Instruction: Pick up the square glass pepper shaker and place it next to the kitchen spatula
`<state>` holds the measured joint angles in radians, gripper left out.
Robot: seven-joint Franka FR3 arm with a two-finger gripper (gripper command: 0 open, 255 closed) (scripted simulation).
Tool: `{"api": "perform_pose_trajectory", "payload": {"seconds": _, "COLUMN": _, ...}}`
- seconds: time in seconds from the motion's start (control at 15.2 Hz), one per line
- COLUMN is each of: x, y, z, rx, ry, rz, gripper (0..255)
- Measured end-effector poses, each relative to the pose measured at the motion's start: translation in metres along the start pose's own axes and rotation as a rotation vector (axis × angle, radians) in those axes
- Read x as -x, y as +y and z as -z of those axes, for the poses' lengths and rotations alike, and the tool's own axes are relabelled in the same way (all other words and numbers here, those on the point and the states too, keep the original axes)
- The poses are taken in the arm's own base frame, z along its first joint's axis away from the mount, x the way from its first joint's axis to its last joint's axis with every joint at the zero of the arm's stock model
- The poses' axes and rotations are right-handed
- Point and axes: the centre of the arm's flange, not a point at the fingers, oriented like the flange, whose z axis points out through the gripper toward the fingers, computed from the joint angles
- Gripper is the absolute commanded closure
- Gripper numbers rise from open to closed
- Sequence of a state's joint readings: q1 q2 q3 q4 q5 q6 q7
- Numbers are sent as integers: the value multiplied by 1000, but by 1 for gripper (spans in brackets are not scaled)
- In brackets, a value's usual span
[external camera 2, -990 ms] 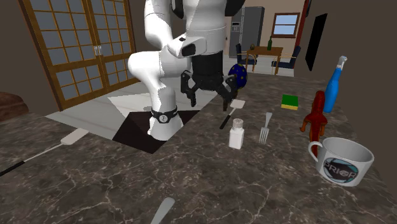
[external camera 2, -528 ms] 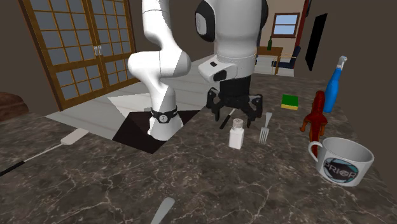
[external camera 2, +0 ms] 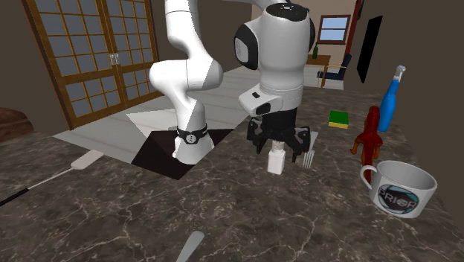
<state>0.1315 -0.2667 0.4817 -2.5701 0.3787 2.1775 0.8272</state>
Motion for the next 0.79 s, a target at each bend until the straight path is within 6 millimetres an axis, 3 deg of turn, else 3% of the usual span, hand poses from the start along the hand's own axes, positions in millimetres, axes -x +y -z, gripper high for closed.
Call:
{"api": "perform_pose_trajectory", "payload": {"seconds": 0.4, "x": 0, "y": 0, "z": -4, "rx": 0, "ry": 0, "rz": 0, "gripper": 0}}
{"api": "perform_pose_trajectory", "payload": {"seconds": 0.46, "x": 0, "y": 0, "z": -4, "rx": 0, "ry": 0, "rz": 0, "gripper": 255}}
{"api": "perform_pose_trajectory", "payload": {"seconds": 0.79, "x": 0, "y": 0, "z": -4, "rx": -1, "ry": 1, "rz": 0, "gripper": 255}}
